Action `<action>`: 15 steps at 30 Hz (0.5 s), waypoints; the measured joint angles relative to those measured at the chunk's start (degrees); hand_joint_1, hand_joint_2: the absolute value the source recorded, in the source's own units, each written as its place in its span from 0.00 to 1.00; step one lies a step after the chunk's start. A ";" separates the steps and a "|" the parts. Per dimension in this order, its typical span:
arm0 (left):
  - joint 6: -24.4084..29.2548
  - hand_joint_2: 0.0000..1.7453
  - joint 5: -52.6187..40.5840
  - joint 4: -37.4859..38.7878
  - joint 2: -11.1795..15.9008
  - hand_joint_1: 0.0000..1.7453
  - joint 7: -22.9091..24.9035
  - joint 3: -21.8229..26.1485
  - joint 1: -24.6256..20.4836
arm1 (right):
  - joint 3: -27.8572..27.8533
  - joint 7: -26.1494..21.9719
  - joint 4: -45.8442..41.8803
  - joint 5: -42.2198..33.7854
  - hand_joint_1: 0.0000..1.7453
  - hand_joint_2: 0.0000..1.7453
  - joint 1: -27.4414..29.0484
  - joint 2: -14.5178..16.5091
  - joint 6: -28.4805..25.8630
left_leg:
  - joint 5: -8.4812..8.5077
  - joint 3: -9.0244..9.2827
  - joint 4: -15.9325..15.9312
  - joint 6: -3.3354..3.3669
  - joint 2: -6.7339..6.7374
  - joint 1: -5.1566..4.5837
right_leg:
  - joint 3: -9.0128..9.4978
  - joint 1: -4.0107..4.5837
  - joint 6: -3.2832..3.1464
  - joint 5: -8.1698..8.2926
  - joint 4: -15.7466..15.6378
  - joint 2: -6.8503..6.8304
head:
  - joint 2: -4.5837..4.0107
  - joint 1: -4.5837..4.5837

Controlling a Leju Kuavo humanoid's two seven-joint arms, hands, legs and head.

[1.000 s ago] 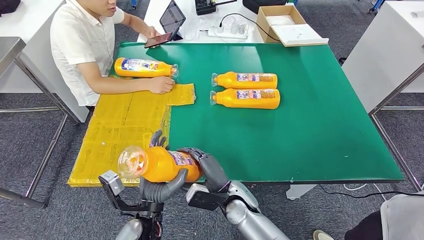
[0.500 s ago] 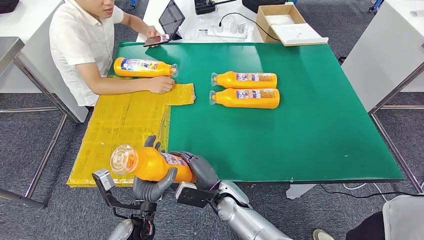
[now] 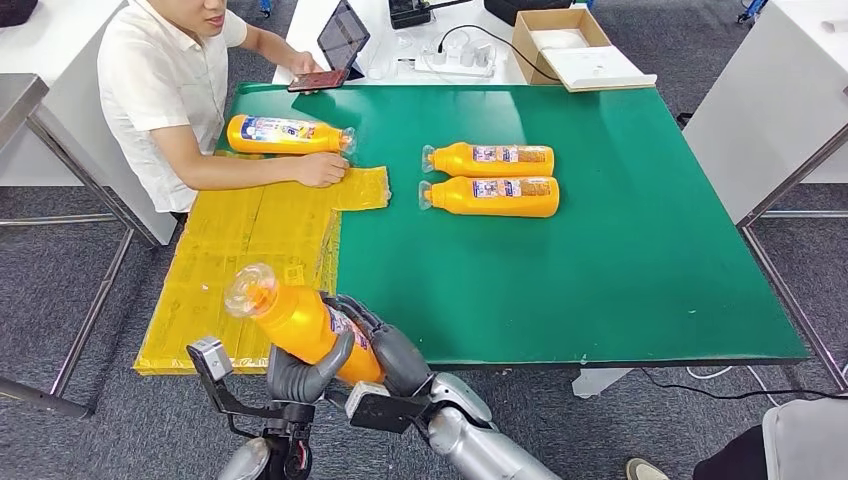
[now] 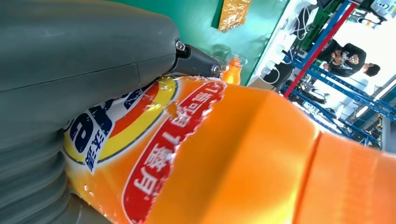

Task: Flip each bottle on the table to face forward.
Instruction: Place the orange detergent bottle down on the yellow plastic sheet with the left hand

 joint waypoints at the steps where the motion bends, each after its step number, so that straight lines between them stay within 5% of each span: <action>1: 0.33 1.00 -0.38 0.00 0.03 1.00 -0.12 0.00 -0.07 | 0.00 -0.80 -0.47 -0.29 0.00 0.00 0.46 -0.09 -0.25 | 0.00 0.00 0.00 0.00 0.00 0.00 | 0.00 0.00 0.00 0.00 0.00 0.00 | 0.00 0.00; 7: 6.96 1.00 -9.69 0.66 1.90 1.00 0.36 -0.05 -1.59 | -1.32 -3.26 -7.48 -6.96 0.00 0.00 7.72 -2.38 -1.12 | -0.01 -0.03 0.00 0.00 -0.11 -0.01 | 0.02 -0.01 -0.01 -0.02 -0.01 -0.03 | 0.00 0.01; 15: 14.80 1.00 -31.49 1.73 6.01 1.00 -1.46 2.22 -4.24 | -5.12 -3.30 -21.47 -9.51 0.00 0.00 18.87 -10.21 -1.68 | -0.04 -0.11 0.00 0.01 -0.12 -0.01 | -0.03 -0.02 0.00 -0.02 -0.01 -0.04 | 0.00 0.01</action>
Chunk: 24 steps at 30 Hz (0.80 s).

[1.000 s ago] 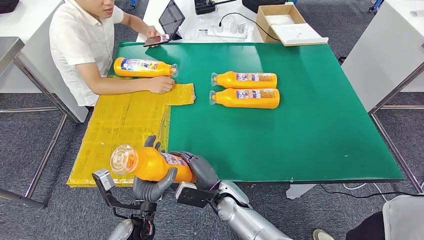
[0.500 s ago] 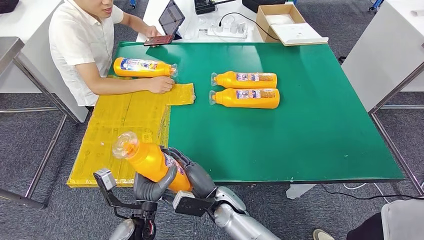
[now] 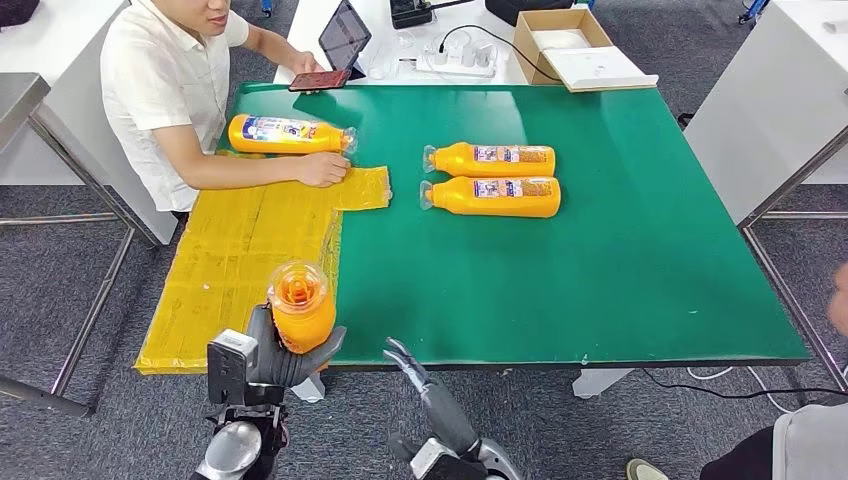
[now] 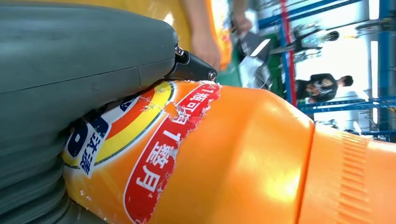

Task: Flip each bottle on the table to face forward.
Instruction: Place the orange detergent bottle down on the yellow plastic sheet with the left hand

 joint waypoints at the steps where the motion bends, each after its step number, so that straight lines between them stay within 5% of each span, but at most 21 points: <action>1: 0.42 1.00 -1.19 0.02 0.28 1.00 0.00 0.25 -0.29 | -0.41 0.00 -0.79 -0.02 0.00 0.00 0.50 -0.61 -0.13 | 0.00 0.01 0.00 0.00 0.02 0.00 | 0.00 0.00 0.00 0.01 0.00 0.00 | 0.00 0.00; 7: 2.08 1.00 -4.56 0.15 1.10 1.00 0.59 0.97 -1.05 | -1.60 0.00 -3.30 0.20 0.00 0.00 1.85 -2.25 -0.76 | 0.01 0.03 0.00 0.00 0.05 0.00 | 0.00 0.00 0.01 0.02 0.00 0.01 | 0.00 0.00; 11: 9.10 1.00 -24.06 2.19 1.48 1.00 5.94 1.62 -3.09 | -3.79 -0.01 -3.84 0.95 0.00 0.00 2.27 -1.99 -2.60 | 0.03 0.03 0.00 -0.01 0.02 0.01 | 0.00 0.01 0.01 0.02 0.01 0.00 | 0.00 0.01; 20: 9.24 1.00 -46.16 21.48 1.97 1.00 14.73 5.40 -15.91 | -10.63 0.01 -3.62 5.92 0.00 0.00 2.23 1.01 -0.48 | 0.10 0.06 0.00 0.00 0.03 0.01 | 0.05 0.01 0.00 0.07 0.05 0.00 | 0.00 0.00; 24: 4.42 1.00 -52.94 31.75 2.01 1.00 19.46 5.20 -22.09 | -11.78 -0.01 -3.15 6.02 0.00 0.00 1.60 1.99 1.14 | 0.10 0.05 0.00 0.00 0.03 0.01 | 0.04 0.00 0.00 0.07 0.05 0.00 | 0.00 0.01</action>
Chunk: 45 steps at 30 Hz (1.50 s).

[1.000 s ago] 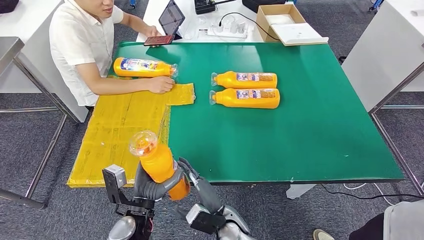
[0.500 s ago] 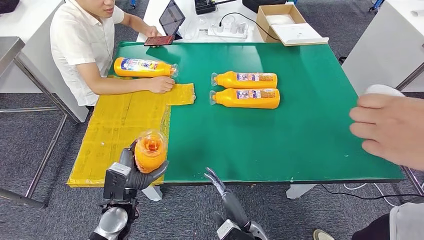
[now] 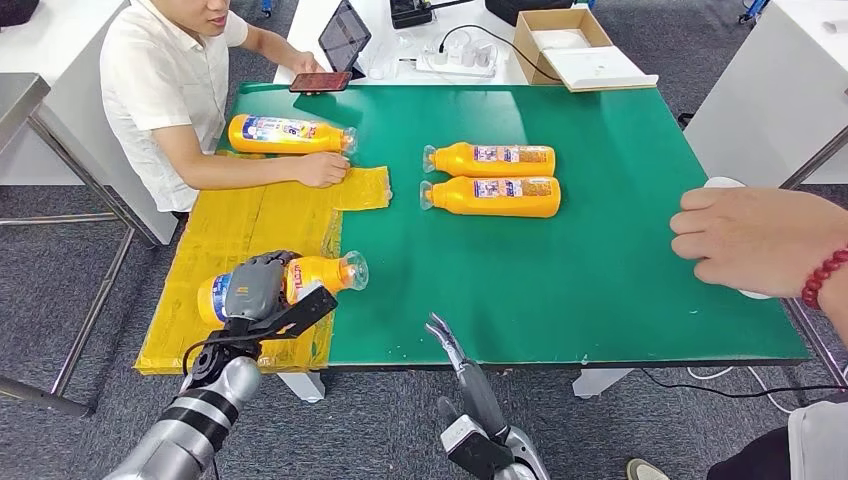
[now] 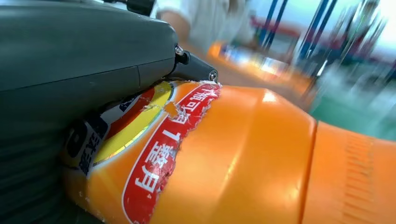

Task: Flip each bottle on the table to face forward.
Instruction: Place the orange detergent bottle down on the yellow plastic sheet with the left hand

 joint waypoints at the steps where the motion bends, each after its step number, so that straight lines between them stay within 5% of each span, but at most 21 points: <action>1: -1.74 1.00 -1.66 3.05 -0.03 1.00 1.09 -0.21 -1.85 | -0.22 0.00 0.23 0.01 0.00 0.00 -0.35 0.38 0.51 | 0.00 0.00 0.00 0.00 0.01 0.00 | 0.00 0.00 0.00 0.00 0.00 0.00 | 0.00 -0.02; 10: -8.51 1.00 -3.49 19.37 -1.34 0.96 3.98 -0.92 -11.93 | -0.94 0.00 2.88 -0.21 0.00 0.00 -1.74 2.34 1.88 | -0.01 0.21 -0.01 -0.01 -0.03 0.00 | 0.23 0.00 -0.02 -0.02 0.00 -0.01 | 0.00 -0.01; 13: -10.07 1.00 -2.03 21.37 -1.49 0.66 3.03 -0.89 -13.21 | -0.99 0.00 3.55 -0.44 0.00 0.00 -1.73 2.39 1.88 | -0.01 0.35 -0.01 -0.01 -0.01 0.00 | 0.35 0.00 -0.03 -0.02 0.00 0.00 | 0.01 -0.01; 17: -13.29 1.00 2.07 22.54 -1.64 0.03 -0.59 0.14 -14.16 | -1.52 0.00 4.29 -0.87 0.00 0.00 -1.74 2.46 1.88 | -0.01 0.54 -0.01 -0.01 -0.02 -0.01 | 0.54 0.00 -0.03 -0.02 0.00 0.00 | 0.00 -0.02; 18: -14.12 1.00 2.77 22.68 -1.64 0.00 -1.43 0.43 -14.22 | -1.66 0.00 4.48 -0.98 0.00 0.00 -1.75 2.50 1.88 | -0.01 0.57 -0.01 -0.01 -0.03 -0.01 | 0.57 0.00 -0.03 -0.02 0.00 0.00 | 0.00 -0.03; 27: -21.24 1.00 8.21 22.79 -2.32 0.00 -6.72 1.73 -14.18 | -2.07 0.01 5.68 -1.18 0.00 0.00 -1.77 2.57 1.69 | -0.01 0.59 -0.01 -0.01 -0.23 -0.04 | 0.65 -0.04 0.00 -0.06 -0.01 -0.07 | 0.00 -0.02; 35: -33.88 1.00 26.91 15.17 -2.84 0.00 -17.42 2.97 -9.64 | -1.93 0.00 6.64 -3.76 0.00 0.00 -1.67 2.51 -0.17 | 0.01 0.62 -0.01 0.02 -0.54 -0.04 | 0.76 -0.03 0.00 -0.09 -0.01 -0.37 | 0.00 -0.02; 45: -28.13 1.00 44.60 -8.07 -3.83 0.00 -21.40 0.72 1.97 | -1.21 0.01 6.92 -5.92 0.00 0.00 -0.98 1.94 -2.00 | -0.01 0.27 -0.01 0.01 -0.47 -0.02 | 0.39 -0.01 0.00 -0.09 -0.01 -0.35 | 0.00 -0.02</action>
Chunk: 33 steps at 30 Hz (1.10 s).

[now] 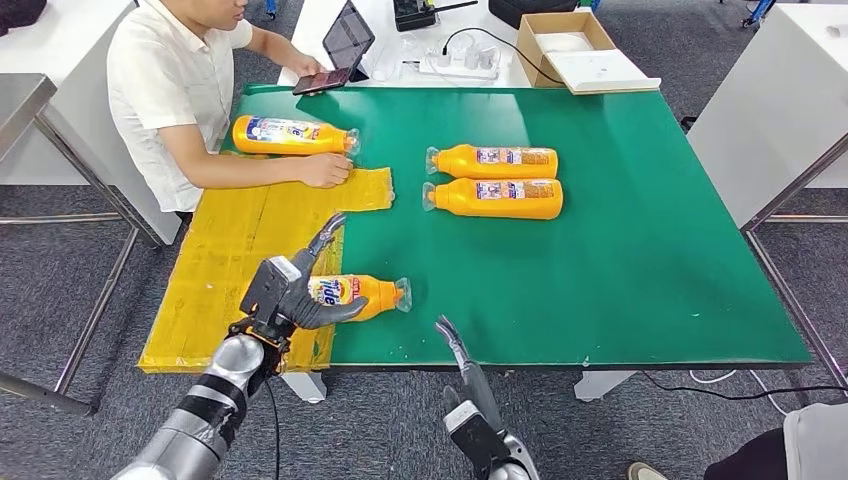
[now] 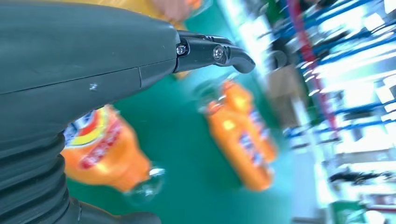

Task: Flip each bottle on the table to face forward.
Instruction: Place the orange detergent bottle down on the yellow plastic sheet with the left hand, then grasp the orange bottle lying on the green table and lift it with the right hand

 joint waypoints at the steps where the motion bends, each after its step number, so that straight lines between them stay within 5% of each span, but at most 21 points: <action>1: 1.62 1.00 -0.37 -2.02 0.00 0.00 -0.34 -0.47 0.79 | 0.01 0.01 0.00 -0.07 0.00 0.00 0.07 -0.05 -0.09 | 0.00 -0.03 0.00 0.00 0.00 0.00 | -0.03 0.00 0.00 0.00 0.00 0.00 | 0.00 0.00; 8: 8.94 1.00 -0.85 -10.93 -0.28 0.00 -2.84 -2.61 4.18 | 0.07 -0.01 -0.01 -0.39 0.00 0.00 0.44 -0.21 -0.62 | -0.01 -0.09 0.00 0.00 0.07 0.00 | -0.09 0.00 0.00 0.00 -0.01 0.01 | 0.00 0.02; 14: 13.47 1.00 7.62 -21.56 -1.43 0.00 -5.65 -2.66 8.52 | 0.06 -0.01 -0.42 -0.56 0.00 0.00 1.39 -0.45 -1.59 | -0.02 -0.12 0.00 0.00 0.08 0.00 | -0.12 0.00 0.00 -0.01 -0.01 0.02 | 0.00 0.01; 18: 9.33 1.00 21.12 -29.27 -1.83 0.00 -4.78 -2.37 12.21 | -0.42 -0.01 -3.24 -0.67 0.00 1.00 2.65 -1.03 -4.10 | -0.05 -0.16 0.00 0.00 0.11 -0.01 | -0.17 0.00 0.00 -0.01 -0.02 0.04 | 0.00 -0.01; 23: 3.92 1.00 36.12 -39.89 -3.12 0.00 -1.28 -0.24 20.75 | -5.22 3.17 -11.11 7.23 0.00 1.00 4.75 -3.77 -9.45 | -0.09 -0.20 0.00 0.03 0.12 -0.03 | -0.20 -0.02 0.04 -0.05 -0.07 0.05 | 0.00 -0.01; 28: 2.79 1.00 34.55 -44.81 -3.38 0.00 -2.86 2.10 27.93 | -14.21 8.03 -16.04 20.03 0.00 1.00 4.69 -9.53 -10.70 | -0.13 -0.21 0.00 0.11 0.07 -0.12 | -0.16 -0.10 0.15 -0.09 -0.12 0.04 | 0.00 -0.02; 33: 2.39 1.00 32.61 -46.61 -3.40 0.00 -4.98 2.91 30.51 | -19.80 9.25 -16.20 23.60 0.00 1.00 3.50 -13.85 -9.51 | -0.11 -0.21 0.00 0.15 0.00 -0.19 | -0.14 -0.21 0.19 -0.08 -0.12 0.02 | 0.00 -0.02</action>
